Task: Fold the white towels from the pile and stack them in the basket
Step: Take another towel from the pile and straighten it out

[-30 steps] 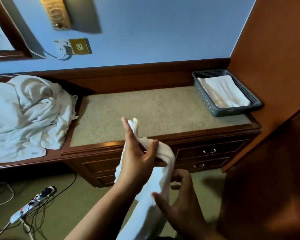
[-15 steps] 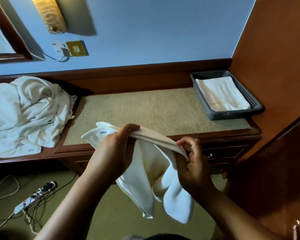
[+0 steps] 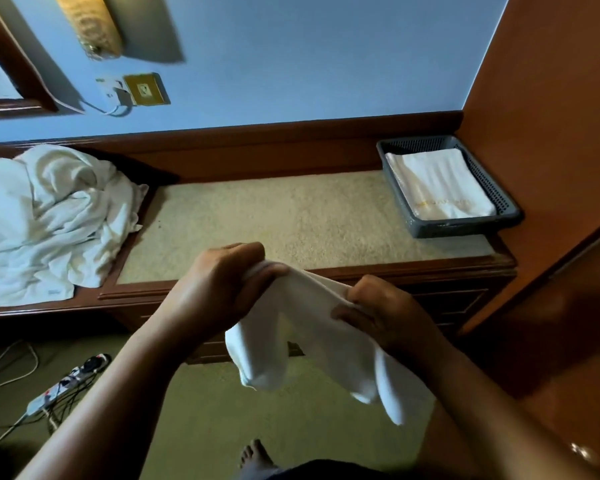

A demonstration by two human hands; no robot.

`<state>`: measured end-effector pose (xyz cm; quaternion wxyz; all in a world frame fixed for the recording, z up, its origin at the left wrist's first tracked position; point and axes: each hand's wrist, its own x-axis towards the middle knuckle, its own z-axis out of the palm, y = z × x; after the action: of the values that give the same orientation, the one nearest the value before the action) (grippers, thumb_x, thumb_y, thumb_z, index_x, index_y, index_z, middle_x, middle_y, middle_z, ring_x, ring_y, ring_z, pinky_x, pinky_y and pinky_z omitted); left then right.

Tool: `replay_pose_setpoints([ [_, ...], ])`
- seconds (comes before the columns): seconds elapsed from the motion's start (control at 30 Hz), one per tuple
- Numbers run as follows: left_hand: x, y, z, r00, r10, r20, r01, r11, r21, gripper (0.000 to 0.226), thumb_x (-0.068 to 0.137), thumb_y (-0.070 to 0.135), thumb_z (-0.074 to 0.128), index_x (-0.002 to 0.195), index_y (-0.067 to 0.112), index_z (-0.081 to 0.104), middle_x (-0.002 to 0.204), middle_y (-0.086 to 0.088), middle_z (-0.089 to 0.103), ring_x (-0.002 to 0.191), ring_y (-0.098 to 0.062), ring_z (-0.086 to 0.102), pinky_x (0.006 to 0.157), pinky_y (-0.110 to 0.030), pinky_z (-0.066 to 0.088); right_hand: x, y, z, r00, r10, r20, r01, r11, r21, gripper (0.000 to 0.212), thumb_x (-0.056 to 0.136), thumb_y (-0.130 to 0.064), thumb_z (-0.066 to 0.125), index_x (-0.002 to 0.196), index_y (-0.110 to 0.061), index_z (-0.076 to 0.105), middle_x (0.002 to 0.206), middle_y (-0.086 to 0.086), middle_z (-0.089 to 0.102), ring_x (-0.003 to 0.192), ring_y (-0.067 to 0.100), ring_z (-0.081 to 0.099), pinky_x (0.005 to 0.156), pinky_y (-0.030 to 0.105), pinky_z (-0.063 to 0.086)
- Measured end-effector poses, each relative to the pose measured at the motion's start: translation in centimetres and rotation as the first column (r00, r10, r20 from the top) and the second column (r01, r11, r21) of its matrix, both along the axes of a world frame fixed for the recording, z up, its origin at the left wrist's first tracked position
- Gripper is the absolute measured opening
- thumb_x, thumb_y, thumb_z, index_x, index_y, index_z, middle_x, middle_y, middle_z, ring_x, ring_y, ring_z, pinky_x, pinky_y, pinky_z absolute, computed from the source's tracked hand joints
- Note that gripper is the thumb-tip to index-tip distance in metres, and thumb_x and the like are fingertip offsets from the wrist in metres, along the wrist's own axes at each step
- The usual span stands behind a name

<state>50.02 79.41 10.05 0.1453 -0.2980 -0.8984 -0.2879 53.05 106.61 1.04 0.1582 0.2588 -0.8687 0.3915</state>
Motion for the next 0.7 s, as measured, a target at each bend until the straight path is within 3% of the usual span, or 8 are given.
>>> replay_pose_setpoints([
  [0.13,-0.8,1.0,0.0,0.994,-0.101,-0.031,0.092,0.971,-0.22,0.044,0.096,0.059,0.048,0.067,0.027,0.037,0.054,0.012,0.034,0.05,-0.009,0.039,0.046,-0.027,0.036,-0.9,1.7,-3.9,0.999,-0.047,-0.007,0.048,0.995,0.084,0.034,0.093,-0.054,0.063,0.076,-0.029,0.048,0.071,-0.012,0.041,0.061,0.006,0.045,0.054,0.032,0.042],
  [0.23,-1.9,0.8,0.7,0.989,-0.134,-0.058,0.109,0.942,-0.318,0.046,0.095,0.063,0.05,0.066,0.029,0.037,0.051,0.013,0.033,0.046,-0.003,0.038,0.041,-0.023,0.033,-0.6,2.3,-7.2,0.95,-0.11,0.292,0.06,0.983,0.175,0.047,0.086,-0.076,0.051,0.085,-0.029,0.055,0.072,-0.014,0.048,0.066,0.007,0.053,0.06,0.036,0.047],
  [0.3,-2.2,0.6,1.4,0.983,-0.166,-0.076,0.129,0.925,-0.358,0.044,0.092,0.059,0.056,0.065,0.029,0.038,0.05,0.013,0.032,0.045,-0.001,0.036,0.043,-0.015,0.024,-0.2,2.2,-9.3,0.844,-0.169,0.509,0.029,0.962,0.272,0.052,0.081,-0.082,0.05,0.091,-0.032,0.062,0.082,-0.016,0.059,0.077,0.006,0.061,0.069,0.038,0.052],
  [0.37,-2.4,0.2,2.1,0.984,-0.162,-0.069,0.121,0.909,-0.398,0.044,0.087,0.059,0.06,0.065,0.026,0.041,0.05,0.013,0.034,0.045,0.001,0.035,0.045,-0.012,0.021,0.2,1.8,-10.6,0.745,-0.249,0.619,0.007,0.931,0.366,0.058,0.079,-0.085,0.049,0.097,-0.031,0.064,0.092,-0.015,0.065,0.083,0.008,0.063,0.074,0.036,0.054],
  [0.47,-2.9,-1.3,2.6,0.995,-0.093,-0.04,0.069,0.91,-0.409,0.05,0.08,0.067,0.06,0.064,0.024,0.042,0.05,0.008,0.04,0.046,-0.007,0.04,0.042,-0.022,0.03,0.1,1.6,-11.2,0.732,-0.32,0.602,-0.015,0.875,0.483,0.063,0.077,-0.091,0.04,0.091,-0.032,0.058,0.089,-0.014,0.063,0.079,0.01,0.06,0.068,0.032,0.049],
  [0.57,-3.5,-3.6,2.9,0.999,0.037,-0.026,-0.045,0.906,-0.421,0.054,0.073,0.072,0.064,0.064,0.023,0.043,0.051,0.008,0.039,0.049,-0.015,0.043,0.046,-0.033,0.044,-0.4,2.0,-12.0,0.723,-0.397,0.566,0.022,0.832,0.555,0.059,0.078,-0.087,0.043,0.083,-0.03,0.054,0.084,-0.011,0.059,0.073,0.011,0.057,0.059,0.031,0.042],
  [0.7,-3.3,-5.1,2.9,0.984,0.175,0.016,-0.15,0.886,-0.44,0.055,0.068,0.072,0.067,0.065,0.021,0.046,0.052,0.007,0.038,0.052,-0.014,0.044,0.049,-0.034,0.045,-1.5,3.6,-13.6,0.682,-0.474,0.557,0.065,0.798,0.599,0.068,0.074,-0.089,0.025,0.065,-0.025,0.046,0.067,-0.006,0.048,0.057,0.012,0.045,0.049,0.031,0.03],
])
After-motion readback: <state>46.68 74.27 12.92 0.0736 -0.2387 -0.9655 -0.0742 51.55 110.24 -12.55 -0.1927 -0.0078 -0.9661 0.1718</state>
